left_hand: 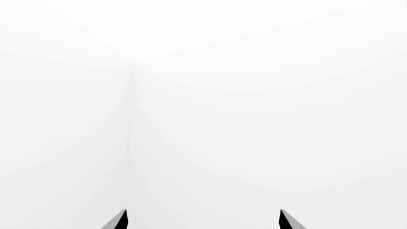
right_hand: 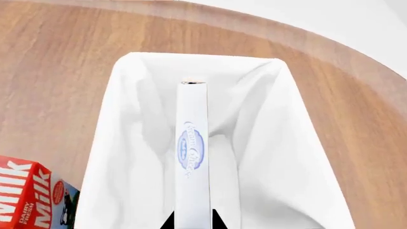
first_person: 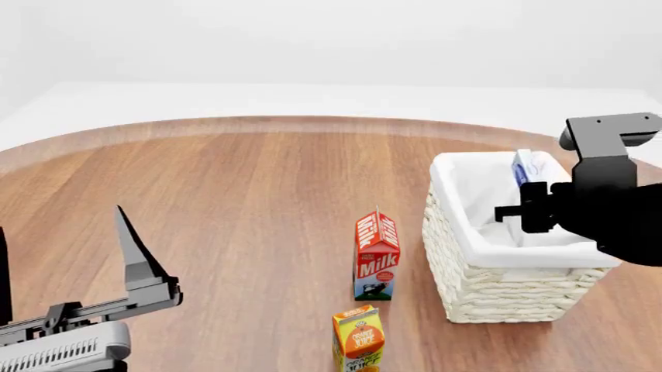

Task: Pick up the cream cheese box and the butter, and put them in the basket.

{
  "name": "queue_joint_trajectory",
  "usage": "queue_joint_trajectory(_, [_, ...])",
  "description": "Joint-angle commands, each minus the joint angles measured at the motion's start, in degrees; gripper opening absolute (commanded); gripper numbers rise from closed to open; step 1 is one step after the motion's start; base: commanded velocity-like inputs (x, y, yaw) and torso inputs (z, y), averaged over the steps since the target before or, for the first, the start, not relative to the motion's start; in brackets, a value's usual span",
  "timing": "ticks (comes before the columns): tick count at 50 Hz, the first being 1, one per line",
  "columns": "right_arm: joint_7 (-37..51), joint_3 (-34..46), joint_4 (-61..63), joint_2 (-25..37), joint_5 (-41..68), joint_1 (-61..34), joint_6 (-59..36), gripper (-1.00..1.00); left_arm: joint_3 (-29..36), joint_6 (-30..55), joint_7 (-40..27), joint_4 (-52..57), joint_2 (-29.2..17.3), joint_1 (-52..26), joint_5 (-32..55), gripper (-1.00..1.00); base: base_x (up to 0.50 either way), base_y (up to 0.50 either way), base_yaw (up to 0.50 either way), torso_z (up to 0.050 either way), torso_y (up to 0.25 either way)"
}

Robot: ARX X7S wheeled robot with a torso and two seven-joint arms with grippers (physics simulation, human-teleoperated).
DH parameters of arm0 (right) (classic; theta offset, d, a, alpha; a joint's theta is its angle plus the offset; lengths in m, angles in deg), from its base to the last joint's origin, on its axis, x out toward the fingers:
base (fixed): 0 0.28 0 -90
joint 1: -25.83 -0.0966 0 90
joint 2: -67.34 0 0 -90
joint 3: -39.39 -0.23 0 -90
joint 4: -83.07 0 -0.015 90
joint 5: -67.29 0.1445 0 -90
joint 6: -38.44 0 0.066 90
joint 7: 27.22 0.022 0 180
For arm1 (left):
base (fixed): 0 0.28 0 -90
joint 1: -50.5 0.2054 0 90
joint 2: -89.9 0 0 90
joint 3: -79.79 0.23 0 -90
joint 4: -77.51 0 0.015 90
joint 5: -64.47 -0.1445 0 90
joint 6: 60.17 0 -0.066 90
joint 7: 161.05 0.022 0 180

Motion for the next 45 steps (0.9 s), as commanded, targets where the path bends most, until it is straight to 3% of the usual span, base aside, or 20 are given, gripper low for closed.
queue_joint_trajectory(1, [-1.95, 0.97, -2.27, -0.29, -3.39, -0.15, 1.58, -1.00, 0.18, -0.10, -0.11, -0.31, -0.10, -0.08, 0.12, 1.00, 0.00, 0.00, 0.00, 0.000, 0.000])
queue_joint_trajectory(6, [-1.29, 0.68, -1.60, 0.37, -2.83, -0.25, 1.11, -1.00, 0.39, -0.17, -0.12, -0.47, -0.12, -0.11, 0.05, 1.00, 0.00, 0.00, 0.00, 0.000, 0.002])
queue_joint_trajectory(7, [-1.32, 0.84, -1.38, 0.46, -2.87, -0.10, 1.03, 1.00, 0.39, -0.18, -0.13, -0.47, -0.13, -0.11, 0.05, 1.00, 0.00, 0.00, 0.00, 0.000, 0.000])
queue_joint_trajectory(30, [0.74, 0.58, 2.77, 1.60, -0.87, -0.80, -0.53, 1.00, 0.66, 0.11, -0.41, -0.15, -0.41, -0.16, 0.05, 1.00, 0.00, 0.00, 0.00, 0.000, 0.000])
queue_joint_trajectory(45, [18.23, -8.01, 29.17, 10.02, 23.37, 5.57, -1.00, 1.00, 0.90, 0.30, -0.68, 0.26, -0.53, -0.03, -0.17, 1.00, 0.00, 0.00, 0.00, 0.000, 0.000])
